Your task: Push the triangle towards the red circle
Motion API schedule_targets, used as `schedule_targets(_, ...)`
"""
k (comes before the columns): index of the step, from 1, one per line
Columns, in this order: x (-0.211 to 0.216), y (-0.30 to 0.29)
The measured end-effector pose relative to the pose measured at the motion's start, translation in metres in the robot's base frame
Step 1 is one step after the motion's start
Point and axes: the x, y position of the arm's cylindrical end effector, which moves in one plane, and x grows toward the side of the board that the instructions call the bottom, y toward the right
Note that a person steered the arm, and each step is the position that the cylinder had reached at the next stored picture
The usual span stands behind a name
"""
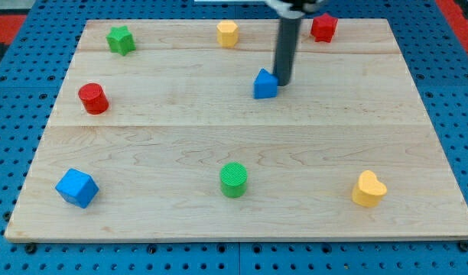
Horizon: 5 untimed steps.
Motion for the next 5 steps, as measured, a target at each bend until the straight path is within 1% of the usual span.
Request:
schedule_targets(1,0.003,-0.083)
schedule_targets(2,0.005,-0.121)
schedule_targets(3,0.004,-0.053)
schedule_targets(4,0.028,-0.023)
schedule_targets(5,0.032,-0.062)
